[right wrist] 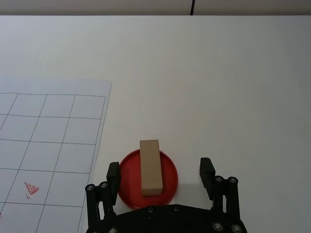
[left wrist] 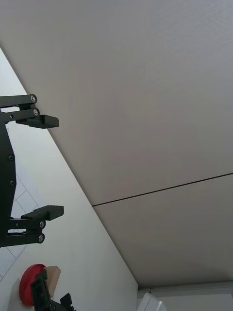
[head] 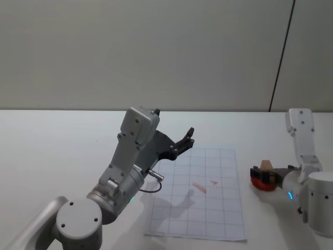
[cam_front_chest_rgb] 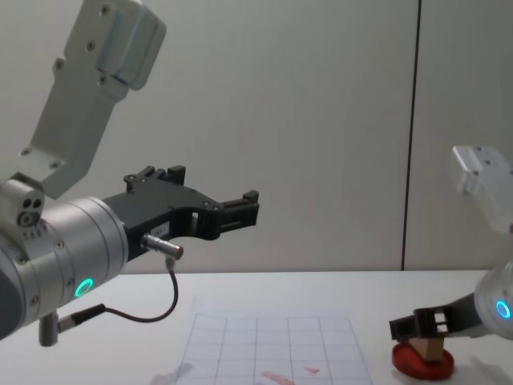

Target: Use the one hand to pick up the stamp and affix it onto the A4 paper.

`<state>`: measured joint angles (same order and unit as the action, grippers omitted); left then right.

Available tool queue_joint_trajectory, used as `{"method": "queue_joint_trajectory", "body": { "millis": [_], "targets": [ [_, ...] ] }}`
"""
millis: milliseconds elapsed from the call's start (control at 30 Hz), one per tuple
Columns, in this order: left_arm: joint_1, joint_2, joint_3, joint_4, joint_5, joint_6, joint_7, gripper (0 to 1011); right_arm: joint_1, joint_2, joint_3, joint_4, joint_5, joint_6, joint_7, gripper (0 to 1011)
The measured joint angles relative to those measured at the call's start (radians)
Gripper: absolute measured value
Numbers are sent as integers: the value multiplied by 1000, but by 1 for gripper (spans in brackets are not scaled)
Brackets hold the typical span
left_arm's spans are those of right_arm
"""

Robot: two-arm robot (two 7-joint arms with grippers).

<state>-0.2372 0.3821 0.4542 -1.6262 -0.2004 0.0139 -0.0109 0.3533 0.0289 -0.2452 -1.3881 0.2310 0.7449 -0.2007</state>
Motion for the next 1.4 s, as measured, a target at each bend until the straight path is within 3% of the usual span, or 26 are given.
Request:
{"method": "queue_joint_trajectory", "body": {
  "millis": [633,933,967,1400],
  "targets": [
    [0,0,0,0,0,0,0,1002,36,-26,13,61,1,0,-10,998],
    [0,0,0,0,0,0,0,1002,43,-31,16,71,0,-1,-11,814],
    [0,0,0,0,0,0,0,1002,43,-31,16,72,0,-1,-11,743],
    [0,0,0,0,0,0,0,1002,46,-33,17,77,-1,-2,-13,362]
  ]
}}
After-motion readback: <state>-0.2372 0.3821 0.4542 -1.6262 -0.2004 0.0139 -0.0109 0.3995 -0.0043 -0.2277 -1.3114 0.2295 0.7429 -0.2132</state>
